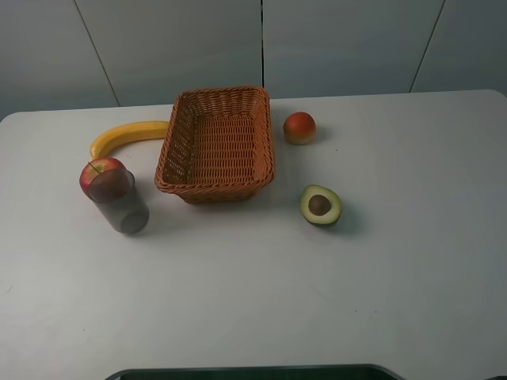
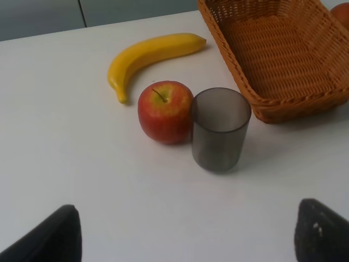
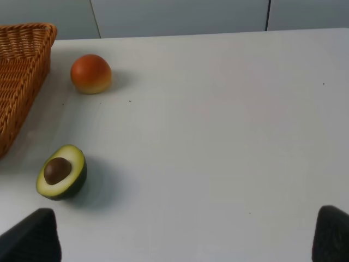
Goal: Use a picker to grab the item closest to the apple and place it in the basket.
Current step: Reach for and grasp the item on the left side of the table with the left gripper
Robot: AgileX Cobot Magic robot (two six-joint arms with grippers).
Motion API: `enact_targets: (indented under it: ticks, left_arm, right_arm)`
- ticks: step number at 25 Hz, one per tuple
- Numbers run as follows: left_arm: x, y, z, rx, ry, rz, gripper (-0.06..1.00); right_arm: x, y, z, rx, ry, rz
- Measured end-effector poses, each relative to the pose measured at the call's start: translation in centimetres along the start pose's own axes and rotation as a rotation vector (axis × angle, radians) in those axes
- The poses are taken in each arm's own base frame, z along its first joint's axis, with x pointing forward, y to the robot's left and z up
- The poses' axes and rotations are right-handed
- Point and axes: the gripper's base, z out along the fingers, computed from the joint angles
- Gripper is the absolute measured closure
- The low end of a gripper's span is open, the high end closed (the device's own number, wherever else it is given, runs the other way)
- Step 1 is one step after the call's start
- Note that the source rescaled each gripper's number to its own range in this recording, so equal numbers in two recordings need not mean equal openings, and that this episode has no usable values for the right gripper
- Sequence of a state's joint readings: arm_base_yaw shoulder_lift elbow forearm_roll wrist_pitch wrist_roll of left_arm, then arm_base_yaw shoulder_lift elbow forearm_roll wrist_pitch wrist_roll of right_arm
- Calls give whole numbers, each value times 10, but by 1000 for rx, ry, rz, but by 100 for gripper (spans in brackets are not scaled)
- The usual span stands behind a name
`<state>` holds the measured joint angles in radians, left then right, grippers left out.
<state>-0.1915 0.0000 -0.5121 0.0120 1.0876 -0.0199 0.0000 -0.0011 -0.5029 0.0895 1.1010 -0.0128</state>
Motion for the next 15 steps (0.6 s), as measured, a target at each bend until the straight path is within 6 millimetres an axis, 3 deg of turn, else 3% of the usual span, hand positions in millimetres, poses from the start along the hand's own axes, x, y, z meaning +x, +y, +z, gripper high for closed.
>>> enact_targets:
  ticks: [4,7,12,15]
  left_arm:
    - [-4,-2,-1,23,-8,-9,-6]
    - [-20,-8,5,82,43,41,-6]
    - [-58,-16,34,173,213,139,-6]
    - [-83,-17,64,202,330,201,-6]
  right_arm:
    - [0,0,0,0,0,0]
    - [0,0,0,0,0,0]
    - [0,0,0,0,0,0]
    - [0,0,0,0,0,0]
